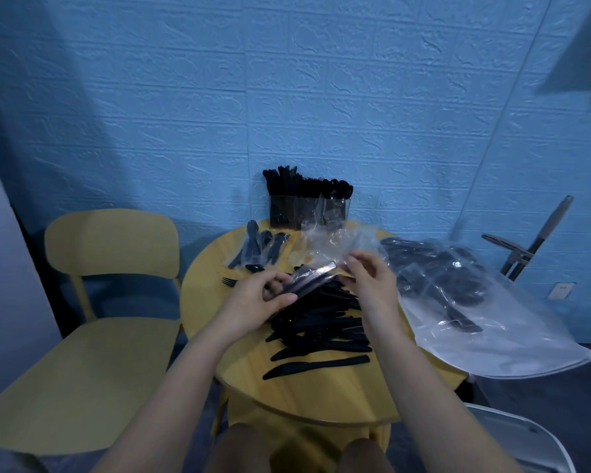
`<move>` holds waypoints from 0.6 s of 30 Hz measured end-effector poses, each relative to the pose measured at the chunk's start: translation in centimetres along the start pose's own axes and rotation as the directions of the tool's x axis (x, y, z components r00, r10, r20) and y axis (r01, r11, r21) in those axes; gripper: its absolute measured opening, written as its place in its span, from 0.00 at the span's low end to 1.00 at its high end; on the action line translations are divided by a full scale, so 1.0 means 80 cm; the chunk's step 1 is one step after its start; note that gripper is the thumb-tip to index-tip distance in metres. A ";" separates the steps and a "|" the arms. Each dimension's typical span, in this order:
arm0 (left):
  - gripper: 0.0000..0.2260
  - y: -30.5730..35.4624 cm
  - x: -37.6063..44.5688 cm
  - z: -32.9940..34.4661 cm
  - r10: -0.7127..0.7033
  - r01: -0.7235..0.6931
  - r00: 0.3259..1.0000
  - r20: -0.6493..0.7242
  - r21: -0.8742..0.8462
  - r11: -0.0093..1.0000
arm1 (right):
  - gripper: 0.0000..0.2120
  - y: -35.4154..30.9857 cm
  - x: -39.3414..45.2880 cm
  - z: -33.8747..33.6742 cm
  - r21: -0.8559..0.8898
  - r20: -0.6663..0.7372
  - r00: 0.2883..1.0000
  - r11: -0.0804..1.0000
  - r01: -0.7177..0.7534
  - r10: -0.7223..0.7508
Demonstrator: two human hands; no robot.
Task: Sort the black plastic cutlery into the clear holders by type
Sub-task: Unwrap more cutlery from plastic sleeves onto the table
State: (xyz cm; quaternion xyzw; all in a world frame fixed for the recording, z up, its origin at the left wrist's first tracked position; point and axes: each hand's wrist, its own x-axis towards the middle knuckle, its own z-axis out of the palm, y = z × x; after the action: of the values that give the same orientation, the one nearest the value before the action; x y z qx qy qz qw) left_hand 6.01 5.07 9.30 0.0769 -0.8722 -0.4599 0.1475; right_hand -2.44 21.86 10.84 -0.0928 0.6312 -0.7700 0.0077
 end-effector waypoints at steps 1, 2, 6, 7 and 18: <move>0.10 -0.002 0.001 -0.001 0.003 -0.002 0.999 -0.040 0.023 1.000 | 0.06 0.002 0.000 -0.002 -0.097 -0.044 0.996 0.993 0.073 -0.077; 0.11 -0.003 0.001 -0.002 0.012 -0.007 0.997 -0.070 0.070 0.998 | 0.07 0.003 -0.002 -0.005 -0.186 -0.072 0.981 0.969 0.164 -0.180; 0.11 -0.001 0.000 -0.006 0.090 -0.066 0.992 -0.085 0.249 0.966 | 0.04 0.002 -0.008 -0.005 -0.433 0.156 0.918 0.810 0.395 -0.364; 0.12 -0.001 0.000 -0.006 0.103 -0.078 0.991 -0.083 0.267 0.960 | 0.05 0.003 -0.007 -0.004 -0.484 0.203 0.927 0.791 0.374 -0.314; 0.14 0.000 0.009 -0.012 0.146 -0.142 0.989 0.015 0.352 0.925 | 0.05 0.017 0.009 -0.014 -0.381 0.418 0.905 0.920 0.091 0.083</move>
State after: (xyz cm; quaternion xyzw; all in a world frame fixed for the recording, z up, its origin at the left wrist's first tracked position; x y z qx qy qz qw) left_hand 5.61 4.11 9.94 0.0405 -0.9428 -0.2839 0.1699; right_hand -3.43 22.58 9.40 -0.2595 0.7551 -0.5889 0.1249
